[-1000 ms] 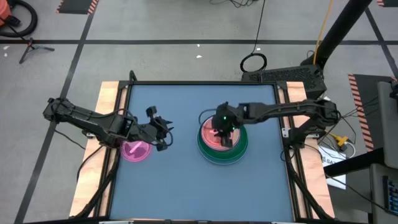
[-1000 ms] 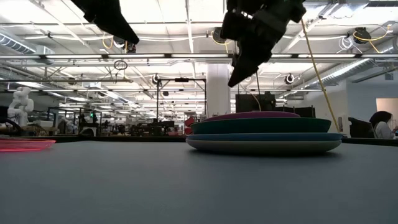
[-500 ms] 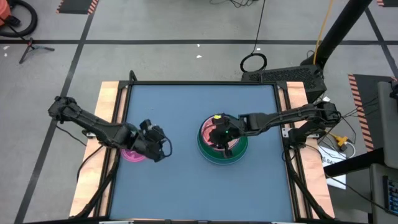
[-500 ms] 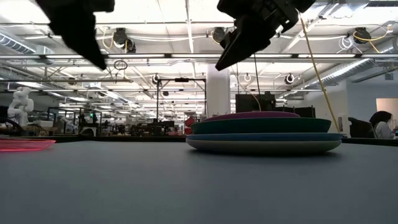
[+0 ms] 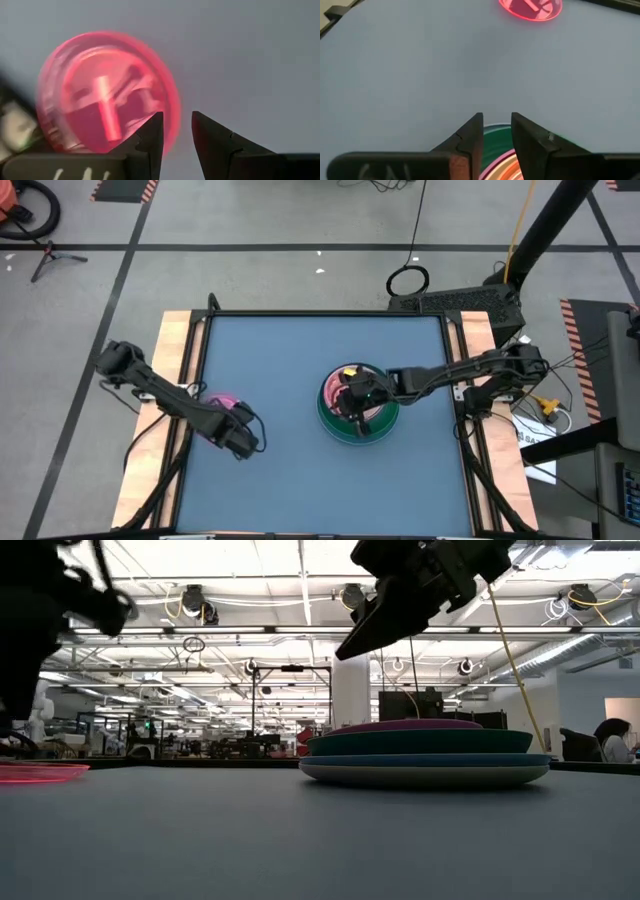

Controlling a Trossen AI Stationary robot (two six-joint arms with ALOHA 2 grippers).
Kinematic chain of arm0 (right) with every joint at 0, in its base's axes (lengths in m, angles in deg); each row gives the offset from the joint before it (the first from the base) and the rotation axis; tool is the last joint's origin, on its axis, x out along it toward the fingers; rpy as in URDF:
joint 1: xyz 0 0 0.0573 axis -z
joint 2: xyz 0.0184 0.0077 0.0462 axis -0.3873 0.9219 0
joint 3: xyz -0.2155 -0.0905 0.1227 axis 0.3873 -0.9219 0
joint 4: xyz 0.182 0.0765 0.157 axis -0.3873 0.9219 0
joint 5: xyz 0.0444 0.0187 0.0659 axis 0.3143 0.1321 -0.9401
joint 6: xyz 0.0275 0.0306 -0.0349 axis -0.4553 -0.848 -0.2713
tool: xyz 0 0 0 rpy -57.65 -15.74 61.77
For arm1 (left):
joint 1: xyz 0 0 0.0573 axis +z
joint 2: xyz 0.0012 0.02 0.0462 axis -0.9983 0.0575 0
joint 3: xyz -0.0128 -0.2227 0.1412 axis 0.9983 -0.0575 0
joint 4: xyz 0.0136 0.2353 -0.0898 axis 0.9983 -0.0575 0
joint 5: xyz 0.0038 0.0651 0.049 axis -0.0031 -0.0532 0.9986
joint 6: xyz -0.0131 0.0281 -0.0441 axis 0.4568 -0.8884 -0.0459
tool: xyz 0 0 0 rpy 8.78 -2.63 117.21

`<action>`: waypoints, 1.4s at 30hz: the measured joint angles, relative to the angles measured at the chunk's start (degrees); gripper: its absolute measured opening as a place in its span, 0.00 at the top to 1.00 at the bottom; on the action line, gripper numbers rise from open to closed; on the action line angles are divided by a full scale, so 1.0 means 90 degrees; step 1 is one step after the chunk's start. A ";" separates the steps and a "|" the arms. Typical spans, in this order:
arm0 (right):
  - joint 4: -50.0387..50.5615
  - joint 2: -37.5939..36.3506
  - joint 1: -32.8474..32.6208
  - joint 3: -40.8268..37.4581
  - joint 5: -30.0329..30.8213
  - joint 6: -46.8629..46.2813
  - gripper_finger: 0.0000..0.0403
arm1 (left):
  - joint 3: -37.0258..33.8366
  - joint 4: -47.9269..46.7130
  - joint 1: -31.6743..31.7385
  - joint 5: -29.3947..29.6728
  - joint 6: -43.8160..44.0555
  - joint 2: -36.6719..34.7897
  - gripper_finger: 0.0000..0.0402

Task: Stack plastic plates
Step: Stack the light pink plate on top of the light pink plate

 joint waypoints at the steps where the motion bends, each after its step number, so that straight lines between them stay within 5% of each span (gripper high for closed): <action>1: 0.0008 0.0000 -0.0030 -0.0004 0.0000 -0.0004 0.77 | -0.0002 -0.0181 -0.0013 0.0022 0.0111 0.0122 0.73; 14: 0.0385 0.0000 -0.0436 -0.0005 -0.0010 -0.0488 0.77 | -0.0005 0.0063 0.0267 0.0150 -0.0422 0.1166 0.73; 33: 0.0387 0.0000 -0.0587 -0.0005 -0.0004 -0.0622 0.77 | -0.0727 0.1143 0.0465 0.0348 -0.0416 0.1330 0.74; 42: 0.0384 0.0000 -0.0587 -0.0005 -0.0003 -0.0670 0.77 | -0.0697 0.1158 0.0462 0.0362 -0.0653 0.1312 0.96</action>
